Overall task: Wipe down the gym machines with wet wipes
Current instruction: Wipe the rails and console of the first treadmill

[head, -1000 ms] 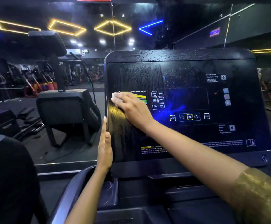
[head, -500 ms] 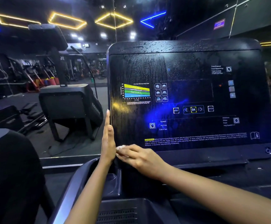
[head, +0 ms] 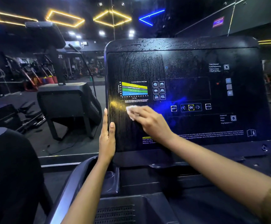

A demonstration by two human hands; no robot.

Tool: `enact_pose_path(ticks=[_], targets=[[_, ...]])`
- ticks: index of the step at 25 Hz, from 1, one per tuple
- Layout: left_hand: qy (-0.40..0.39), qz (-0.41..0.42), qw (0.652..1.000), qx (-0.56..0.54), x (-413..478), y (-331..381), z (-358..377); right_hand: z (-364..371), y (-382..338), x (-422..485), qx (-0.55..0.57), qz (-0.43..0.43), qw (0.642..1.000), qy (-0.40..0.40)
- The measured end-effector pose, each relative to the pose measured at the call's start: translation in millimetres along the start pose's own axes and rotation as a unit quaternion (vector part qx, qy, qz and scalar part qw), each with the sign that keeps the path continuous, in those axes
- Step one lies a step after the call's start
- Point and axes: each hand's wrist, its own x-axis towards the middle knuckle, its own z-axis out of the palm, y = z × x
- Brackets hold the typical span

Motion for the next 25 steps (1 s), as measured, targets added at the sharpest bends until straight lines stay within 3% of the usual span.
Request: enact_pose_path(ticks=[8, 12, 16, 25], targets=[[-0.007, -0.003, 1.000, -0.011, -1.0, -1.6, -0.3, 6.7, -42.2, -86.8, 0.022, -0.058, 0.995, -0.079], [-0.014, -0.005, 0.999, -0.038, -1.5, -3.7, -1.2, 1.3, -46.1, -62.6, 0.099, -0.046, 0.991, -0.075], [-0.024, -0.006, 0.996, -0.082, -2.4, -7.2, -2.1, 23.4, -56.2, -35.8, 0.102, -0.117, 0.981, -0.119], [-0.019, 0.003, 0.997, -0.073, -3.4, -12.3, -1.6, -15.4, -14.8, -98.4, 0.134, -0.188, 0.944, -0.238]])
